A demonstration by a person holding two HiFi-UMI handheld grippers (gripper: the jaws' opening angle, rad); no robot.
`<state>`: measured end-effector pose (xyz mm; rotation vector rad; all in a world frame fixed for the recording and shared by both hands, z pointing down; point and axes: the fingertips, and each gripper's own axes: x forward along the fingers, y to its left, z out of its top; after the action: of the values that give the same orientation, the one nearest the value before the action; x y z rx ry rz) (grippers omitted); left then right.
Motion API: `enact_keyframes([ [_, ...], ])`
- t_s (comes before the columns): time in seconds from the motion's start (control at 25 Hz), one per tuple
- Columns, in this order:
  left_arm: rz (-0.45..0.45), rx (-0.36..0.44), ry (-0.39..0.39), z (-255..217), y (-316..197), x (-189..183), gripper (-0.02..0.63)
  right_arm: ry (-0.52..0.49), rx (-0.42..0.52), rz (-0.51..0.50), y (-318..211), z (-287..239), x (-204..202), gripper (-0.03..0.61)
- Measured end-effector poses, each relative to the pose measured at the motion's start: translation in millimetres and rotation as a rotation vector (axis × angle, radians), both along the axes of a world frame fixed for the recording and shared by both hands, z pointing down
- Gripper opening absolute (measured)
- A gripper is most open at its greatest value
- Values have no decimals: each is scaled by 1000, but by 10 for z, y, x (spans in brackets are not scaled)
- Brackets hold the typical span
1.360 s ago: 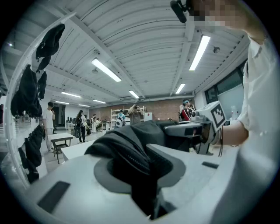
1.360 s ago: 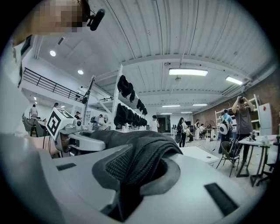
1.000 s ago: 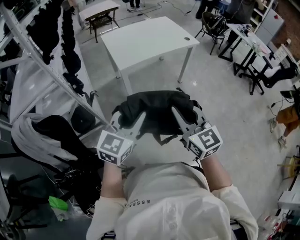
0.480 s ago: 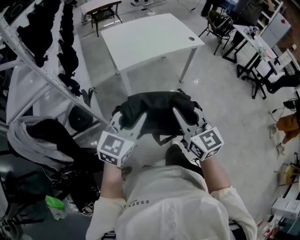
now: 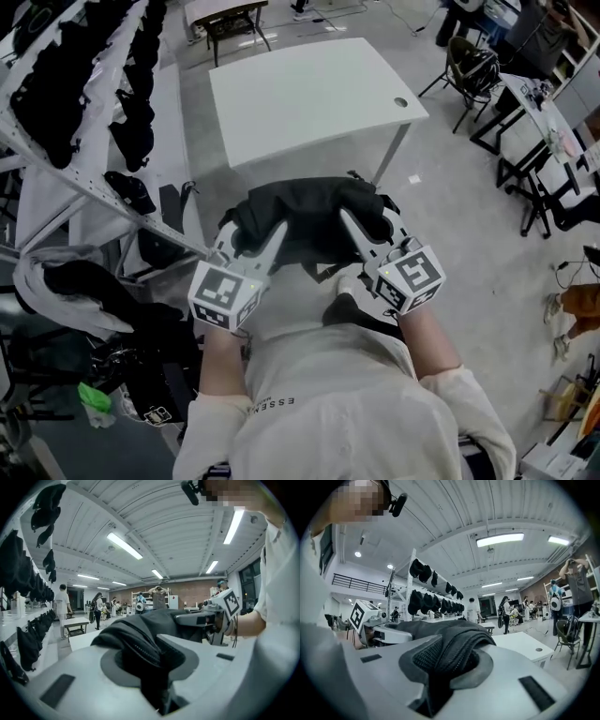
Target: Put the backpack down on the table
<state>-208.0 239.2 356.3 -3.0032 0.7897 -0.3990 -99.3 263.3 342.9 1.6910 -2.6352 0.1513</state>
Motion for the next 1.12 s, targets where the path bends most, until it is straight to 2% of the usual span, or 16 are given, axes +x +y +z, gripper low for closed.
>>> enact_keyframes([
  [0.32,-82,4,26,-115,-808,1000,101,22,11,-92,-905,-140,1017,74],
  [0.52,-121,1,50,-162,-1229,1459,101,37,14,-131,-1370,-213,1478,74],
  [0.8,-118,54,30,-292,-1918,1814,101,29,33,-127,-2071,-297,1832,74],
  [1.12,-117,96,56,-424,-2891,1943,101,63,89,-117,-3033,-464,1952,75],
])
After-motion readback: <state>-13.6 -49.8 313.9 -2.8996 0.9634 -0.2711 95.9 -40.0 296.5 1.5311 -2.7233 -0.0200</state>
